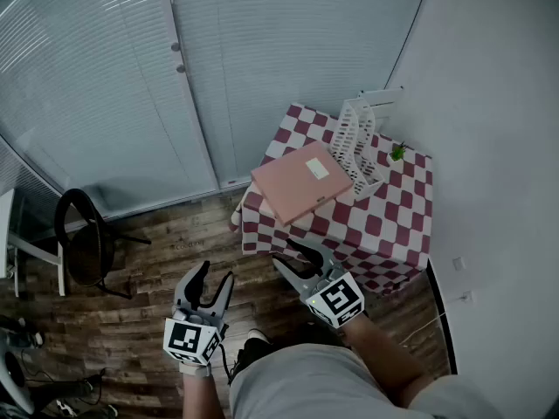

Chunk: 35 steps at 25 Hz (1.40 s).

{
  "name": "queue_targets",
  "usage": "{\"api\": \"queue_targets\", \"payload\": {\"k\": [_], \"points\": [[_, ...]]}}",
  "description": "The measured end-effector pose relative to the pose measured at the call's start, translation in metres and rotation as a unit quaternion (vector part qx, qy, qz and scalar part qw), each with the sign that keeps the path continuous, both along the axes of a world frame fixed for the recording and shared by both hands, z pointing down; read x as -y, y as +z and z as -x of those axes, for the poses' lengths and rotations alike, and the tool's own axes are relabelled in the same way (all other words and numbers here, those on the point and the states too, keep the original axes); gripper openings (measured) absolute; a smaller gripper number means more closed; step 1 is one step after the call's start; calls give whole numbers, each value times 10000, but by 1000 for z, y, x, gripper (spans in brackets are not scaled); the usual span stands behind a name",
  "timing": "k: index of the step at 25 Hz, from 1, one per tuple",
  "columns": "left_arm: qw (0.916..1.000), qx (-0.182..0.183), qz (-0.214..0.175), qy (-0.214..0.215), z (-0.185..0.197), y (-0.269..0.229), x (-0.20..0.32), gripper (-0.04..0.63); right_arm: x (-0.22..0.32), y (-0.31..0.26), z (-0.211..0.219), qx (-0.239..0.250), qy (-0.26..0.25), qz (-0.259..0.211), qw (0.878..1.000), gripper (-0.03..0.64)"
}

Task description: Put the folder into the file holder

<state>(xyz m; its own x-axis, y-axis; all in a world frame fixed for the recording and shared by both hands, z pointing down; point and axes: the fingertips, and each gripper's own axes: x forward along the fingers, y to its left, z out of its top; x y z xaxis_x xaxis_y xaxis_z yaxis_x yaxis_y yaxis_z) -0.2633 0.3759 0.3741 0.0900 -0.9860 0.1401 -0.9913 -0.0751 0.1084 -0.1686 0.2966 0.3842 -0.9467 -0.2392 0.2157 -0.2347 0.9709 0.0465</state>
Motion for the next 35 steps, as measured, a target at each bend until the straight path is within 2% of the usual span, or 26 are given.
{"api": "queue_targets", "payload": {"k": [10,17,22,28,35], "points": [[9996,-166,74,200,38,24,-8,188,-2,11,36,-57,145,73,9999,176],[9988,-216,263,362,57,37,15,188,30,22,49,-87,458,167,9988,177],[9982,-239,391,389,76,49,63,187,84,35,65,-96,582,306,9978,176],[9967,-315,622,423,102,59,147,188,168,46,91,-218,573,463,9970,176],[9940,-451,886,464,115,74,232,188,244,65,97,-311,595,724,9951,178]]}}
